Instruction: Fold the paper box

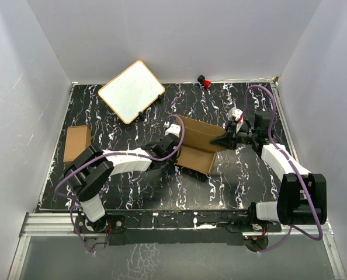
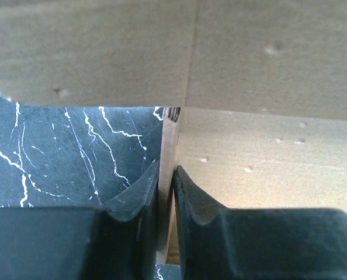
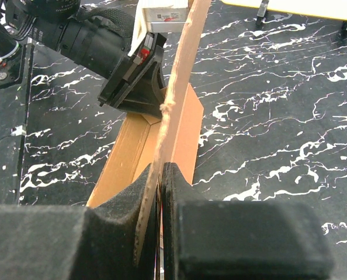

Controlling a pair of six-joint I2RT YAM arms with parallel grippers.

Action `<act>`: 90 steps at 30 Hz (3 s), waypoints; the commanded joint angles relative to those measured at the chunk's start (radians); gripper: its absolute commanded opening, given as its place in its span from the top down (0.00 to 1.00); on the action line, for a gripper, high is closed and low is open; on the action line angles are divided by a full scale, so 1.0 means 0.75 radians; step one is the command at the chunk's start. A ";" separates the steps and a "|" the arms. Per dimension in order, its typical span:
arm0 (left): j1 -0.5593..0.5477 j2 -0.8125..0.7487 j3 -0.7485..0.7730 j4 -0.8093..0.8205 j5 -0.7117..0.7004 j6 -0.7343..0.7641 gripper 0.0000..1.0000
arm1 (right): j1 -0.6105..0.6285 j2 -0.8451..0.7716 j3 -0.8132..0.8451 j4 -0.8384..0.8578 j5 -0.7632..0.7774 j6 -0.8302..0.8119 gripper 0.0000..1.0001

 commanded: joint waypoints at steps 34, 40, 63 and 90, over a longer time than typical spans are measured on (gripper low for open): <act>-0.011 -0.448 -0.102 -0.097 0.034 -0.018 0.35 | 0.014 0.015 0.015 0.097 -0.103 -0.007 0.92; -0.009 -0.472 -0.160 -0.077 0.091 0.000 0.29 | 0.014 0.031 0.008 0.152 -0.104 0.072 0.92; 0.389 -1.228 -0.435 0.100 0.760 -0.021 0.05 | 0.006 0.139 0.093 -0.016 -0.119 0.018 0.91; 0.770 -0.437 -0.308 0.757 1.603 0.193 0.13 | 0.006 0.169 0.132 -0.133 -0.165 -0.080 0.91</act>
